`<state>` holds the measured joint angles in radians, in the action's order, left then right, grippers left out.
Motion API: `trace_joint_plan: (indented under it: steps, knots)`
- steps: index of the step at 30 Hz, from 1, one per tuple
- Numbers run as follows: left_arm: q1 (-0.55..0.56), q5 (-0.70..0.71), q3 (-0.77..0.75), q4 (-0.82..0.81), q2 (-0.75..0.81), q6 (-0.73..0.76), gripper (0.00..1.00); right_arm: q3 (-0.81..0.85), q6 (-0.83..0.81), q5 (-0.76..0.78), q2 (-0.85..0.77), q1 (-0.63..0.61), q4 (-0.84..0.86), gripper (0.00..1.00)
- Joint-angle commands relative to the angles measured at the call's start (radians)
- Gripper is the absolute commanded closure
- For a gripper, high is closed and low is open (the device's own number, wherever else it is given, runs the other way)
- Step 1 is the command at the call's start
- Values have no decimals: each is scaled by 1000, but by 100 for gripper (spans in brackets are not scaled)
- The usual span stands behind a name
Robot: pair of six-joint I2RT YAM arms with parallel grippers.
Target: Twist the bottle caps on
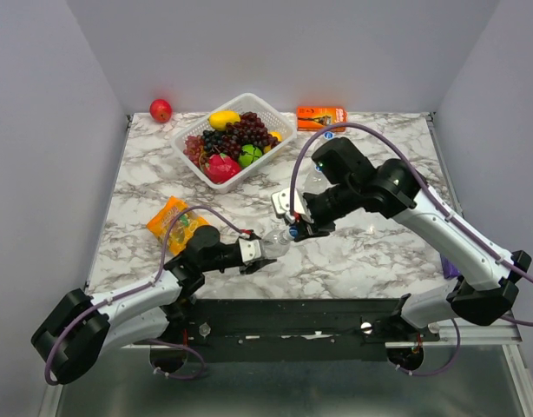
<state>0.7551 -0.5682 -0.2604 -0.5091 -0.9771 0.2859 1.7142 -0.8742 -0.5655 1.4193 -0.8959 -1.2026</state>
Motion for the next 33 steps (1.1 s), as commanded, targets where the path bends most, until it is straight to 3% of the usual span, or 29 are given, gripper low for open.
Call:
trace_joint_plan:
  steps: [1, 6, 15, 21, 29, 33]
  knots:
    - [6, 34, -39, -52, -20, -37, 100, 22, -35, -17, 6, -35, -48, 67]
    - [6, 37, -40, -81, -17, -60, 100, -1, -11, 27, 13, -58, -22, 67]
    - [6, 28, -20, -85, 9, -48, 100, -27, 44, 306, 39, -66, 114, 68]
    - [4, 43, -4, -115, 28, -48, 100, 30, 26, 239, 76, -67, 54, 66]
    - [4, 100, 27, -183, 44, -67, 100, 104, -34, 70, 144, -77, -153, 62]
    - [6, 134, 46, -241, 54, -86, 100, 88, -5, 69, 156, -78, -150, 62]
